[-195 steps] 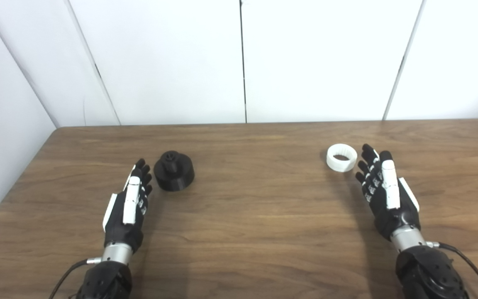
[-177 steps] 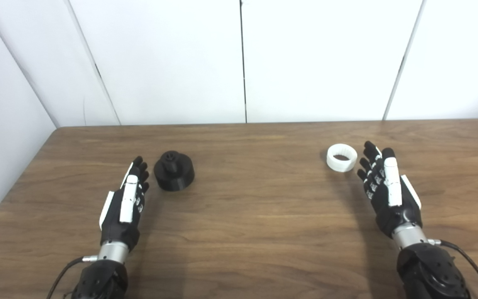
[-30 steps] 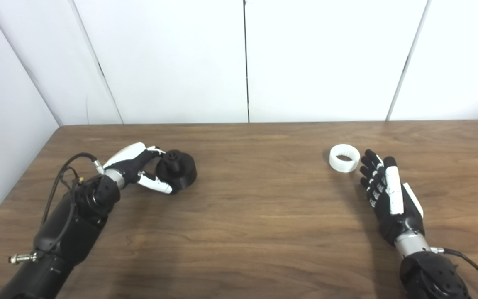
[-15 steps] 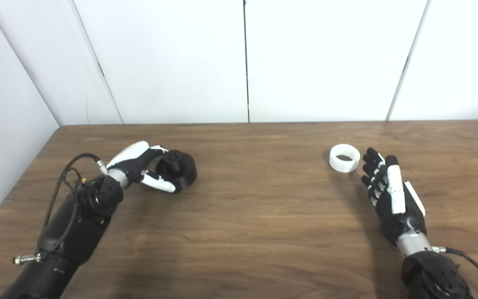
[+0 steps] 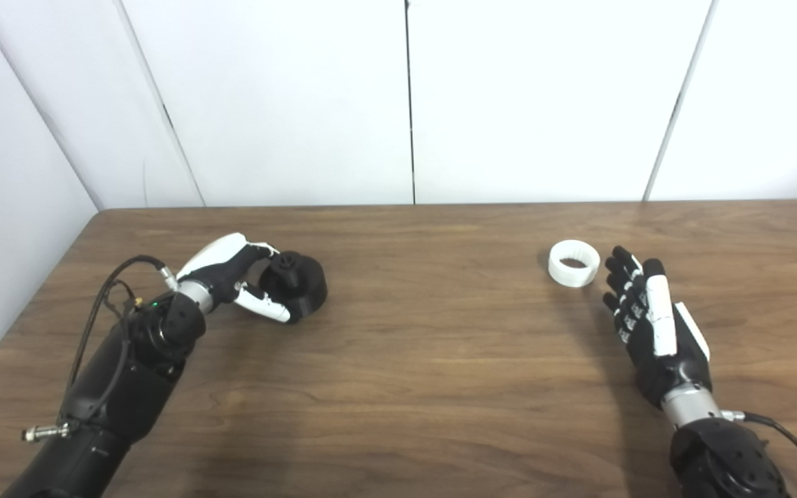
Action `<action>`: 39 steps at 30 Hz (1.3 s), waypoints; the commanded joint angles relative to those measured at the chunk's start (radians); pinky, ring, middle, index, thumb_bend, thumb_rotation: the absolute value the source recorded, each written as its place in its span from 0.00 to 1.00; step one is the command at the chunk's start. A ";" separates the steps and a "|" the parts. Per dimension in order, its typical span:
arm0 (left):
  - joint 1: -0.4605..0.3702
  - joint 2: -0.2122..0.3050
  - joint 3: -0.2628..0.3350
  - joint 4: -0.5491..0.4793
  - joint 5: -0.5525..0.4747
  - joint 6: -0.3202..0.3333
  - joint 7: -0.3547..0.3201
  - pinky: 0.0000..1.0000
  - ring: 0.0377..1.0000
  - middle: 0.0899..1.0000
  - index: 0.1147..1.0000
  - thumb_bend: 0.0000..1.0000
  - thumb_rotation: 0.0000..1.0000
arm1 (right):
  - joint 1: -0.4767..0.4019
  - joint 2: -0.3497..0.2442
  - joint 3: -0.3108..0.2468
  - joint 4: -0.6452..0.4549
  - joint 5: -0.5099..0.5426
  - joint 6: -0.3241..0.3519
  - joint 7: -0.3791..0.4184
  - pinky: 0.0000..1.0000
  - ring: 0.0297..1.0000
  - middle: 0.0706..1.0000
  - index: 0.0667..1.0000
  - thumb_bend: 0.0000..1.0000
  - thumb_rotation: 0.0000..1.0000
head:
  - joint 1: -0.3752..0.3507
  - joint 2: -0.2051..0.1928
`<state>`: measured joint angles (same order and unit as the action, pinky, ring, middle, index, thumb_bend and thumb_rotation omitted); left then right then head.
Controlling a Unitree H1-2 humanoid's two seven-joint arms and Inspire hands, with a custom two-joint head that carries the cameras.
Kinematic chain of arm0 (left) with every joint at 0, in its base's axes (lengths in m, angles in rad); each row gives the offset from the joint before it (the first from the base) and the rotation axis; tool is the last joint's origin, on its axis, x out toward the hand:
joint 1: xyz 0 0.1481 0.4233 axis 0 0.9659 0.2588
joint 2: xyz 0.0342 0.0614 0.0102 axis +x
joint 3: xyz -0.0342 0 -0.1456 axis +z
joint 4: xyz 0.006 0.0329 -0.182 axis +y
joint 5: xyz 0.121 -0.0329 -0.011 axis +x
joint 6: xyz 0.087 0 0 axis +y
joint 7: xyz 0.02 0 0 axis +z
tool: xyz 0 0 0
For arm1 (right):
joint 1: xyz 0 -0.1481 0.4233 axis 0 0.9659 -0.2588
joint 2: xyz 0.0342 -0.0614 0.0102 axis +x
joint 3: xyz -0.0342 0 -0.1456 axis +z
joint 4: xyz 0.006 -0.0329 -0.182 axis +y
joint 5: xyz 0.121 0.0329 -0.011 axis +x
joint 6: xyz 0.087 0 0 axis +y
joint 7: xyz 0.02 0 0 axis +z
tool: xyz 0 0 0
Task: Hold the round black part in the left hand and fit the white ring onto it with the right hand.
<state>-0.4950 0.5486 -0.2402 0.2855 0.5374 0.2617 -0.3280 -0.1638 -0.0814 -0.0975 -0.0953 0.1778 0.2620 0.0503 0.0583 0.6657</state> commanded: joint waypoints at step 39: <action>0.032 0.010 -0.033 -0.169 0.024 0.009 -0.037 0.94 1.00 0.93 0.65 0.79 0.24 | -0.040 -0.014 0.006 -0.045 0.008 0.018 0.024 1.00 1.00 0.97 0.98 0.62 1.00 | 0.000 0.017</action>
<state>-0.4428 0.5474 -0.2712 0.1575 0.5412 0.2646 -0.3633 -0.1653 -0.0933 -0.0932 -0.0997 0.1810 0.2984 0.0690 0.0568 0.6826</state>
